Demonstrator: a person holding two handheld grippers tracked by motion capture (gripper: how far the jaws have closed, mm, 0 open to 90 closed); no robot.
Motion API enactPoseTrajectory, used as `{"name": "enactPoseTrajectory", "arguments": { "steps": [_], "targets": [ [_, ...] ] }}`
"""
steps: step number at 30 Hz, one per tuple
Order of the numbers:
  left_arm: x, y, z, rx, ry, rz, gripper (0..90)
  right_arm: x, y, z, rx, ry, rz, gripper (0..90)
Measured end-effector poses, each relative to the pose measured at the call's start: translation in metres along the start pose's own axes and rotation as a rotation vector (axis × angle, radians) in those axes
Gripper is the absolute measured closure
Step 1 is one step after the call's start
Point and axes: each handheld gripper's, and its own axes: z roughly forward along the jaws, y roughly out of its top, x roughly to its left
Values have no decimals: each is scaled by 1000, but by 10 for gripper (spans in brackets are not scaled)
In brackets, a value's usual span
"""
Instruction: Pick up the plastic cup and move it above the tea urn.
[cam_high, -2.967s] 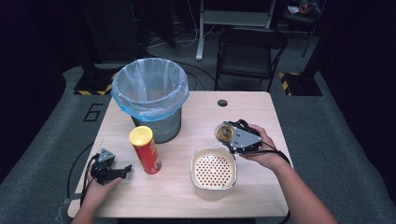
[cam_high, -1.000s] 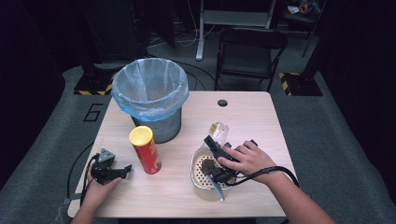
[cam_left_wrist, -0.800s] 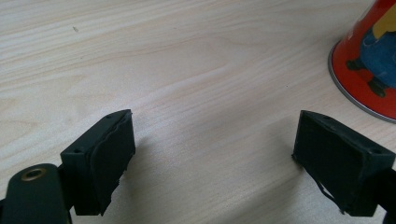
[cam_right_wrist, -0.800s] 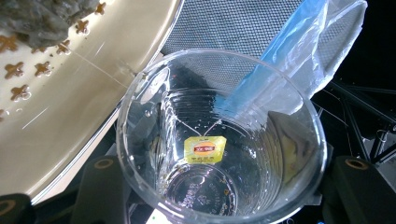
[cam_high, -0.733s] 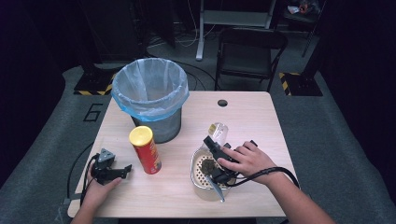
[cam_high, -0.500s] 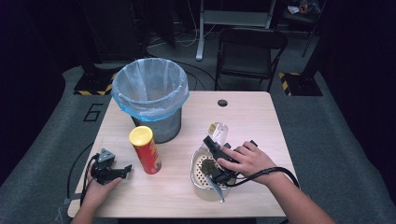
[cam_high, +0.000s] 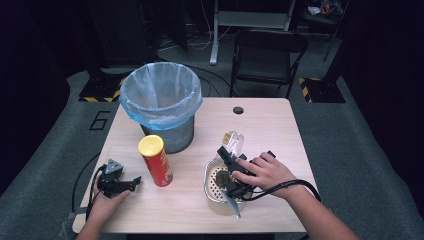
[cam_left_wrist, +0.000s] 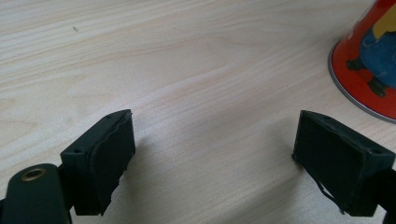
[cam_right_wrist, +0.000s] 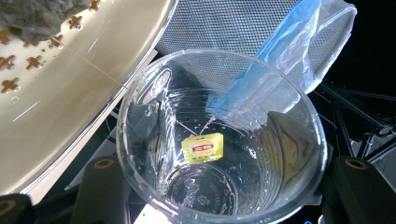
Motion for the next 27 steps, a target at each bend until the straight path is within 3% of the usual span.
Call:
{"name": "enactPoseTrajectory", "arguments": {
  "steps": [1, 2, 3, 9, 11, 12, 13, 15, 16, 18, 20, 27],
  "targets": [
    [0, 0, 0, 0, 0, 0, 123, 0, 0, 0, 0, -2, -2, 384],
    [0, 0, 0, 0, 0, -1, 123, 3, 2, -1, 12, -16, 47, 384],
    [0, 0, 0, -1, 0, -1, 123, -1, 1, -1, 0, -5, -14, 384],
    [0, 0, 0, 0, 0, -1, 123, 0, 3, -1, 4, -20, -39, 383],
    [0, 0, 0, 0, 0, -1, 123, 5, 5, 0, 5, -56, 30, 383],
    [0, 0, 0, 0, 0, -1, 123, 8, 8, -2, 23, -62, 110, 383],
    [0, 0, 0, 0, 0, -1, 123, 10, 9, 0, 6, -77, 145, 383],
    [0, 0, 0, 0, 0, -1, 123, 5, 6, 0, 1, -60, 13, 383],
    [0, 0, 0, -1, 0, -1, 123, 4, 5, 0, 8, -45, -10, 383],
    [0, 0, 0, 0, 0, 0, 123, 5, 5, 0, 2, -55, 24, 382],
    [0, 0, 0, 0, 0, 0, 123, 2, 4, 0, -5, -46, -2, 382],
    [0, 0, 0, -1, 0, -1, 123, 4, 4, 1, -3, -42, 13, 382]
  ]
}}
